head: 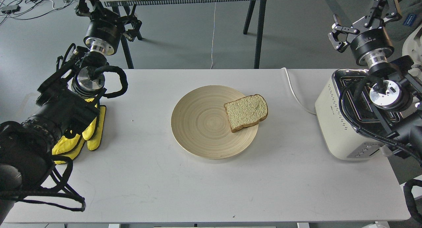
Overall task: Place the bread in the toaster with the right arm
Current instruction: 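Swing the right gripper off the toaster toward the bread in the bowl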
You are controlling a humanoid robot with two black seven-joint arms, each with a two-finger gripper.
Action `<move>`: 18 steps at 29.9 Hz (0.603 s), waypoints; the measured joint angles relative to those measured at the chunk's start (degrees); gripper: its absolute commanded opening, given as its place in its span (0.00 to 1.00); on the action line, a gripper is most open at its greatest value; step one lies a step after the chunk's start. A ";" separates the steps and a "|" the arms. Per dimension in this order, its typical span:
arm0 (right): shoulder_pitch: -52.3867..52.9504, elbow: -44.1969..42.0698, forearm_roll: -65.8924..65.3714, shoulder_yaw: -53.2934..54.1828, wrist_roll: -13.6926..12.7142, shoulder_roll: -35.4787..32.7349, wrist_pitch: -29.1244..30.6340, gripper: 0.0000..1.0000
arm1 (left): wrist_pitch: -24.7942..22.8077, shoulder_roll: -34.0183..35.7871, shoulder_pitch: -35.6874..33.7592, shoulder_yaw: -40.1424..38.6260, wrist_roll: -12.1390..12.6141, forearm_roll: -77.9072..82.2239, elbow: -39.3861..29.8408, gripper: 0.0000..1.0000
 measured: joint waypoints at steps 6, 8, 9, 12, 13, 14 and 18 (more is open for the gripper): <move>0.10 0.28 -0.02 -1.27 0.10 -0.07 0.39 0.99 | -0.29 -0.12 -0.02 0.05 0.00 0.01 0.00 1.00; -0.08 1.08 -0.22 -2.21 0.00 -0.49 0.88 0.99 | -0.40 0.13 -0.02 0.04 0.00 0.01 0.00 1.00; -0.10 1.54 -0.47 -3.06 -0.13 -0.62 0.98 0.98 | -0.44 0.19 -0.01 0.02 0.00 0.01 0.00 1.00; 0.31 2.41 -1.48 -6.43 -0.31 -0.72 -0.11 0.98 | -0.49 0.19 0.06 0.01 0.03 0.01 0.00 1.00; 0.54 2.62 -2.01 -7.38 -0.32 -0.74 -1.03 0.98 | -0.50 0.19 0.07 0.00 0.05 0.01 0.00 1.00; 0.80 2.92 -2.78 -8.32 -0.33 -0.79 -2.13 0.98 | -0.50 0.19 0.08 0.00 0.06 0.01 0.00 1.00; 1.59 5.02 -9.37 -12.14 -0.34 -1.44 -4.59 0.98 | -0.50 0.11 0.13 0.00 0.06 0.00 0.00 1.00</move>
